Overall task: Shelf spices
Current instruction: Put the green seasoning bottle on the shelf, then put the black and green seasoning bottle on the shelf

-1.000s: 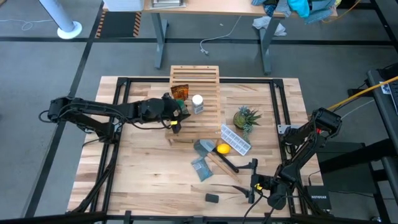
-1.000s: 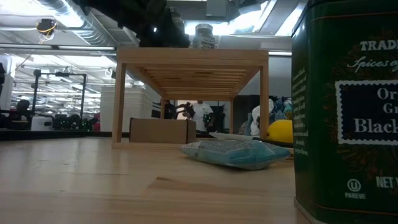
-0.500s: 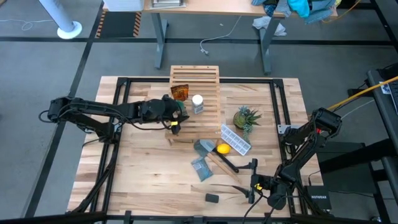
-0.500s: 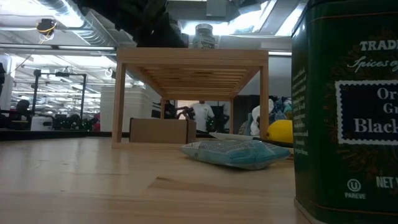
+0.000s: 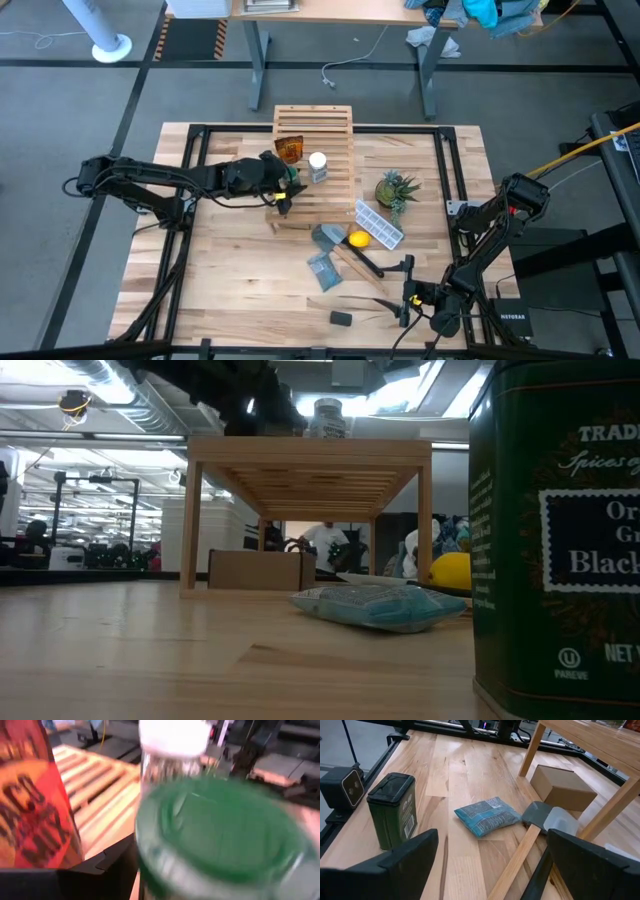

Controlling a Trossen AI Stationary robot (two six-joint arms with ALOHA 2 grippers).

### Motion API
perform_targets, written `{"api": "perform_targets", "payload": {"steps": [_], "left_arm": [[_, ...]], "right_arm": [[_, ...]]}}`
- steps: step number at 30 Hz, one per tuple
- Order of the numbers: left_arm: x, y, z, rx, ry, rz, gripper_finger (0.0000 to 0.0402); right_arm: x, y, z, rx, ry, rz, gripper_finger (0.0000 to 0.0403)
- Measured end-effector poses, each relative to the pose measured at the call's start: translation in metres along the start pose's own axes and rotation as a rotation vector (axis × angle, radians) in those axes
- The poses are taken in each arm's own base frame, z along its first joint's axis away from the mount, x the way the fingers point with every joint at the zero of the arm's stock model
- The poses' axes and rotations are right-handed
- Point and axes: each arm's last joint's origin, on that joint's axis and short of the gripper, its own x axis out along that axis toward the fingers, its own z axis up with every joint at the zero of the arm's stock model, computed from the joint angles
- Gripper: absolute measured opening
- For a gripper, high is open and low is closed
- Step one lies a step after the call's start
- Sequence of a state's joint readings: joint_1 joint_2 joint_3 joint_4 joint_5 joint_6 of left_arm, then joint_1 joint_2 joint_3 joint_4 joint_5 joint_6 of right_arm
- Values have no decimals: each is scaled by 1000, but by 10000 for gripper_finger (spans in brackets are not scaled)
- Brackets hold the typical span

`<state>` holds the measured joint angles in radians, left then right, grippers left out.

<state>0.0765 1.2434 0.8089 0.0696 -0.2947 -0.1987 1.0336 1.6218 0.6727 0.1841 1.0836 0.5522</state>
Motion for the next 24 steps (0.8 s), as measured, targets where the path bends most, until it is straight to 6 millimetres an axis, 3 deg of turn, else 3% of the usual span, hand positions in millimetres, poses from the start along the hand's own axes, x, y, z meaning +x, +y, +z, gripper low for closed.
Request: {"api": "perform_targets", "payload": {"steps": [18, 24], "left_arm": [[-5, -5, 31, 5, -314, -47, 260], [-17, -4, 39, 15, -358, -53, 260]], "right_arm": [[0, 0, 0, 0, 1, 2, 379], [0, 0, 0, 1, 1, 3, 379]]}}
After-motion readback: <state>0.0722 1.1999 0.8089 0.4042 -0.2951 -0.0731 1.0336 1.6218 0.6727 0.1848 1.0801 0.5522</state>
